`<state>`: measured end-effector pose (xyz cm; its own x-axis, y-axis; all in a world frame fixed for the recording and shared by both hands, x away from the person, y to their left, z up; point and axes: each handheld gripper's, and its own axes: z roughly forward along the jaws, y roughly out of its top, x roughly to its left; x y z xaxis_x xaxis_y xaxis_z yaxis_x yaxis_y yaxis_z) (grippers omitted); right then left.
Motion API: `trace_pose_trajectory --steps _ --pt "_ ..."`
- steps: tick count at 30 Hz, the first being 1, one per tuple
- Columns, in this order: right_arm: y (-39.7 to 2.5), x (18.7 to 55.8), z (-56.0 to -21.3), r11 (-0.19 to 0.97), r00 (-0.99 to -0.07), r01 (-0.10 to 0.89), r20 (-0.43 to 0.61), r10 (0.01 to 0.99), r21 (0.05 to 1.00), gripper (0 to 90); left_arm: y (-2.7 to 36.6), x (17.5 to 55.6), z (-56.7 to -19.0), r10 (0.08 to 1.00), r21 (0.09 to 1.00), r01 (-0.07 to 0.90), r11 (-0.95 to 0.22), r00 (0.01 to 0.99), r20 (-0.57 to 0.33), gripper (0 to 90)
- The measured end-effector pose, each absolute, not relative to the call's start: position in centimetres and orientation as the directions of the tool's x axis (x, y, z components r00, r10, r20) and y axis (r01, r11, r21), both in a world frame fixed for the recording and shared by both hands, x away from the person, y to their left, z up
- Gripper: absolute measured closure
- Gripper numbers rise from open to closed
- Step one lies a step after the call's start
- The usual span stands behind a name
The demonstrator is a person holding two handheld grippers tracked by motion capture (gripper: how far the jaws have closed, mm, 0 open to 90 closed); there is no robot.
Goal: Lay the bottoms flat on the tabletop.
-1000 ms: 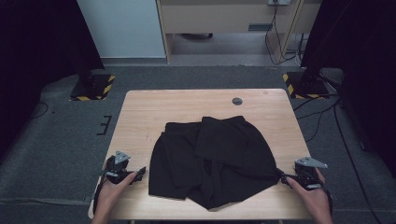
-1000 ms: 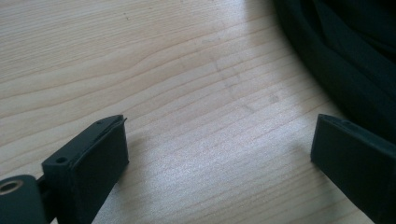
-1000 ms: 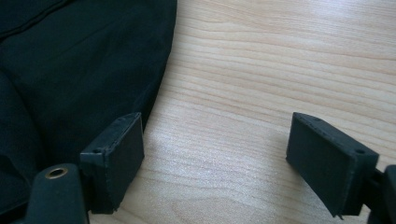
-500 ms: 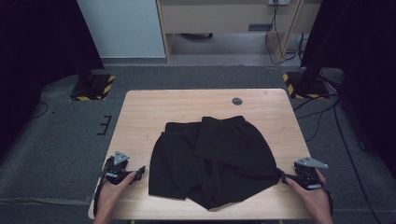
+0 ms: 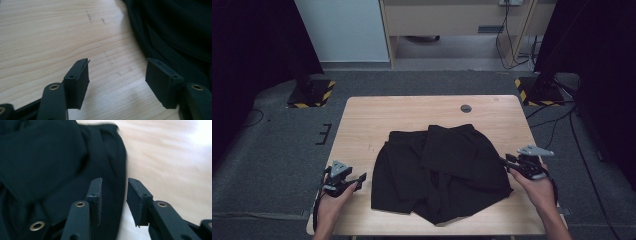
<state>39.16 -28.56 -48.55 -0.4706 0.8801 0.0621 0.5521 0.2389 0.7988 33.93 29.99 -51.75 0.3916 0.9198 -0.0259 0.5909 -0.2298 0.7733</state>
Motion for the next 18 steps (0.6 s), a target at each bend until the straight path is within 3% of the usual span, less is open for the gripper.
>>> trace_pose_trajectory --steps 11,14,17,18 --pt "-20.0 45.3 -48.3 0.354 -0.519 0.577 -0.004 0.855 0.736 44.4 28.6 33.7 -51.6 0.908 0.771 0.587 -0.246 0.418 -0.028 34.1" --pt "-18.6 46.7 -49.1 0.339 -0.508 0.593 0.013 0.861 0.73 45.1 28.4 33.7 -51.5 0.905 0.773 0.586 -0.242 0.423 -0.037 33.5" --pt "-17.0 47.4 -49.8 0.369 -0.528 0.586 -0.006 0.849 0.722 52.0 28.1 33.7 -51.5 0.902 0.776 0.582 -0.244 0.431 -0.039 33.0" --pt "-16.6 47.5 -50.1 0.38 -0.534 0.582 -0.015 0.846 0.719 58.2 28.1 33.7 -51.5 0.899 0.776 0.579 -0.249 0.436 -0.036 32.9"
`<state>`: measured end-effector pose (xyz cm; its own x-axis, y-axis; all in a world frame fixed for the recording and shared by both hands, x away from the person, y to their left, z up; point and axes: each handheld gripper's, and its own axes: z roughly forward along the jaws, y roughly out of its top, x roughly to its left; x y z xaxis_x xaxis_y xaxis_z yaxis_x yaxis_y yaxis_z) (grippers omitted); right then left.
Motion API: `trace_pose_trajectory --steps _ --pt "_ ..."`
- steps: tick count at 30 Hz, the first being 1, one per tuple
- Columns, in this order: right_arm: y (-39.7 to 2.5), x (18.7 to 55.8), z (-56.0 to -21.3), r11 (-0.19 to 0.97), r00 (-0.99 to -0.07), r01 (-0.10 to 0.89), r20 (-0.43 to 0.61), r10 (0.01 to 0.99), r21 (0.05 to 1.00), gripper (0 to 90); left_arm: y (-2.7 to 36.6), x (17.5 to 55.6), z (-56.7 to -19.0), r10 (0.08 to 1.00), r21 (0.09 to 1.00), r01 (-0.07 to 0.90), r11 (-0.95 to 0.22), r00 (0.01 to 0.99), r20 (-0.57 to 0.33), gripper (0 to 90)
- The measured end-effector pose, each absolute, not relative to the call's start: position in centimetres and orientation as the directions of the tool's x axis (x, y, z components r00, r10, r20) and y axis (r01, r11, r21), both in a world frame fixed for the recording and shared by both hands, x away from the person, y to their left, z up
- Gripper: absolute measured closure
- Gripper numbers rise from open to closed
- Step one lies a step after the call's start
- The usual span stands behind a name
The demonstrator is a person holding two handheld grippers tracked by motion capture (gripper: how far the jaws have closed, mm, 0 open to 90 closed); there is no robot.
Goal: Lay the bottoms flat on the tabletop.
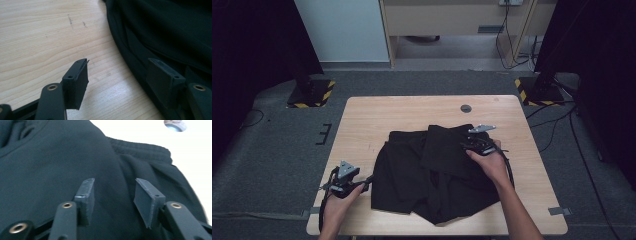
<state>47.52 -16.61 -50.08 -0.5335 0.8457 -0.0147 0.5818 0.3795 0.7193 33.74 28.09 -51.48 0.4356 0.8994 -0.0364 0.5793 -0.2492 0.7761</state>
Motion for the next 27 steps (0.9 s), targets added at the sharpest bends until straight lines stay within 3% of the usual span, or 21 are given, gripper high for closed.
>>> trace_pose_trajectory --steps 2,3,5,13,15,16,18,20,21,25,27 --pt "-16.0 47.6 -50.5 0.397 -0.546 0.582 -0.021 0.838 0.71 67.6 28.0 33.7 -51.4 0.9 0.776 0.581 -0.245 0.435 -0.041 32.8" --pt "-15.8 47.6 -50.7 0.409 -0.557 0.582 -0.022 0.83 0.703 77.7 27.9 33.7 -51.3 0.899 0.778 0.579 -0.246 0.437 -0.041 32.8" --pt "-15.7 47.3 -51.0 0.409 -0.575 0.592 0.008 0.818 0.694 88.6 27.9 33.7 -51.1 0.898 0.78 0.575 -0.246 0.439 -0.041 32.8" --pt "-17.1 44.7 -50.3 0.423 -0.634 0.595 0.076 0.77 0.683 89.5 27.8 34.6 -50.4 0.897 0.782 0.574 -0.243 0.439 -0.044 33.1" --pt "-18.2 44.2 -49.2 0.407 -0.64 0.577 0.083 0.764 0.709 76.3 27.7 35.0 -50.3 0.896 0.775 0.577 -0.257 0.443 -0.033 33.0" --pt "-18.2 44.2 -49.2 0.407 -0.64 0.577 0.083 0.764 0.709 76.3 27.7 35.0 -50.3 0.896 0.775 0.577 -0.257 0.443 -0.033 32.9" --pt "-19.7 44.9 -47.9 0.346 -0.598 0.569 0.086 0.797 0.746 58.2 27.8 35.2 -50.0 0.895 0.776 0.576 -0.259 0.446 -0.032 32.9" --pt "-20.6 45.9 -47.3 0.329 -0.567 0.579 0.079 0.82 0.746 48.8 27.9 35.5 -49.9 0.895 0.777 0.574 -0.258 0.446 -0.032 32.9" --pt "-20.6 45.9 -47.3 0.329 -0.567 0.579 0.079 0.82 0.746 48.8 27.9 35.5 -49.9 0.895 0.777 0.574 -0.258 0.446 -0.032 32.9" --pt "-22.3 48.9 -47.3 0.279 -0.489 0.616 0.08 0.869 0.737 32.7 28.1 36.2 -49.3 0.892 0.774 0.574 -0.267 0.451 -0.026 32.0" --pt "-22.7 50.1 -47.8 0.276 -0.465 0.634 0.07 0.883 0.722 37.5 28.1 36.4 -48.9 0.892 0.774 0.574 -0.269 0.452 -0.026 31.4"
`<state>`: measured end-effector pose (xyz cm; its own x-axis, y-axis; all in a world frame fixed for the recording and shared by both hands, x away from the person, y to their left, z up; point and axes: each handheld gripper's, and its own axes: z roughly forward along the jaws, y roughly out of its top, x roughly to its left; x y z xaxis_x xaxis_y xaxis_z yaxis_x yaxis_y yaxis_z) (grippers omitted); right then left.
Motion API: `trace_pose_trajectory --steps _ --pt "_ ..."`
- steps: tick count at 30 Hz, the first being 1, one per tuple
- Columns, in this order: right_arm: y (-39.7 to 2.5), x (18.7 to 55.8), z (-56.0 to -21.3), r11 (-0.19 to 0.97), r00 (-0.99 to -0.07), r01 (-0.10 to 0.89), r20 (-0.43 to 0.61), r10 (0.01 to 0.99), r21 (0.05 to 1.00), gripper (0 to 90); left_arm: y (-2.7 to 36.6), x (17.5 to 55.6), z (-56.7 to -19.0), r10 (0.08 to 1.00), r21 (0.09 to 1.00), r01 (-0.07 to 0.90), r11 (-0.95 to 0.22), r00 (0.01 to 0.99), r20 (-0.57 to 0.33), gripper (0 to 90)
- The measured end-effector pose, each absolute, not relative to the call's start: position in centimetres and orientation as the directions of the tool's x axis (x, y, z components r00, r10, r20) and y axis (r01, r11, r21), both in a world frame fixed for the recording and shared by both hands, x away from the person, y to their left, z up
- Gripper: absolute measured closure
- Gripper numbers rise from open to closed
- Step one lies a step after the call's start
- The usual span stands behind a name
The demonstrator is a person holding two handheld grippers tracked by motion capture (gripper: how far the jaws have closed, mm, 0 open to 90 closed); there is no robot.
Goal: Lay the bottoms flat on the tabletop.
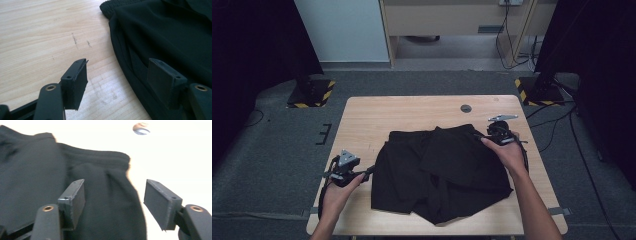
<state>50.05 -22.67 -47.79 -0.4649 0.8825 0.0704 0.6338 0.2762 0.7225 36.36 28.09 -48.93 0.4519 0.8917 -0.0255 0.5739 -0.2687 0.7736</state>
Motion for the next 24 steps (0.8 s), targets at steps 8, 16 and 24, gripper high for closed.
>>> trace_pose_trajectory --steps 8,16,24 --pt "-23.1 52.6 -49.9 0.337 -0.454 0.678 0.012 0.891 0.653 52.8 28.0 37.9 -47.9 0.884 0.768 0.569 -0.294 0.467 -0.007 30.8" --pt "-22.7 52.9 -51.0 0.376 -0.512 0.685 0.045 0.858 0.624 42.6 27.8 40.3 -47.2 0.88 0.754 0.577 -0.314 0.474 0.004 30.7" --pt "-22.3 52.9 -51.5 0.406 -0.54 0.669 0.031 0.841 0.622 44.8 27.8 43.6 -47.3 0.894 0.742 0.604 -0.289 0.447 -0.015 32.8"
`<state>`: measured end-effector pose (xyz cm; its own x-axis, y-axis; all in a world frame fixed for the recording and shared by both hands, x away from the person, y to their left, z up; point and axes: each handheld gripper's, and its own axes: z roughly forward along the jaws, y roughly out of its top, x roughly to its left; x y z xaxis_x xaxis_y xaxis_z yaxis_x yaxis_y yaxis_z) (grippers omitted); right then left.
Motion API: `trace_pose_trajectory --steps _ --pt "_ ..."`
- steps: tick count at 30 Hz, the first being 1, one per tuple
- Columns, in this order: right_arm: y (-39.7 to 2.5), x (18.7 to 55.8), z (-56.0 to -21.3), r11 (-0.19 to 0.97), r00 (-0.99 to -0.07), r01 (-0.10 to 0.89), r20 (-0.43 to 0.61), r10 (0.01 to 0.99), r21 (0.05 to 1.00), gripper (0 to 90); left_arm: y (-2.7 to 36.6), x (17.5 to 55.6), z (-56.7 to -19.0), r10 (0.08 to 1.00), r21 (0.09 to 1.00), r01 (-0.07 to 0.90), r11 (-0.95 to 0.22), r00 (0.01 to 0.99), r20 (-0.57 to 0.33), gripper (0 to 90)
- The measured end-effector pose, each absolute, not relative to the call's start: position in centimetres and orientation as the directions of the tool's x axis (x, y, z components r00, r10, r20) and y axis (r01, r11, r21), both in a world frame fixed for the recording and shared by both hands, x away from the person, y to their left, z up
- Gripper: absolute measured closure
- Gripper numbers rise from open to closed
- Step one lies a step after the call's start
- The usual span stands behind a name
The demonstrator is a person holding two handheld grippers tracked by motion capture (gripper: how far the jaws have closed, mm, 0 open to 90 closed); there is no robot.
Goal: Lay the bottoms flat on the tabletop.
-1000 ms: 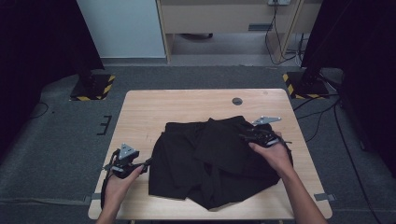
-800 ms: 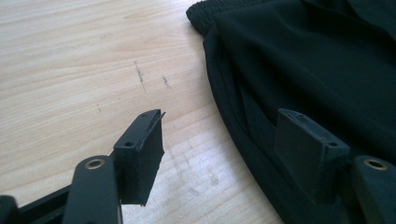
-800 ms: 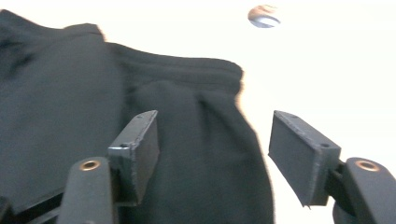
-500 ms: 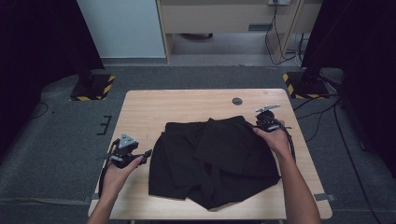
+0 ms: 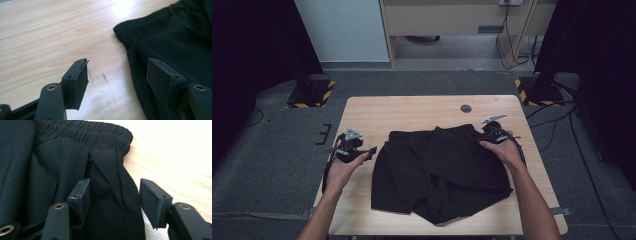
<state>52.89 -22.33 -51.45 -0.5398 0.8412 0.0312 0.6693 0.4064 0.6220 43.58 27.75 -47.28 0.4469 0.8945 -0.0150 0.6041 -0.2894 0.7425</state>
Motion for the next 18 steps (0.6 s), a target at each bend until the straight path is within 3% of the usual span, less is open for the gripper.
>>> trace_pose_trajectory --steps 7,14,18 --pt "-22.1 52.7 -52.0 0.41 -0.543 0.668 0.029 0.839 0.622 57.9 27.1 45.8 -49.4 0.894 0.685 0.655 -0.318 0.447 -0.013 36.2" --pt "-22.5 52.5 -52.3 0.377 -0.532 0.658 0.048 0.845 0.652 59.2 25.7 46.9 -51.1 0.896 0.673 0.659 -0.336 0.443 0.013 35.5" --pt "-22.6 52.4 -52.4 0.375 -0.534 0.652 0.047 0.844 0.659 59.2 24.8 47.0 -51.2 0.882 0.705 0.64 -0.306 0.47 -0.043 32.5"
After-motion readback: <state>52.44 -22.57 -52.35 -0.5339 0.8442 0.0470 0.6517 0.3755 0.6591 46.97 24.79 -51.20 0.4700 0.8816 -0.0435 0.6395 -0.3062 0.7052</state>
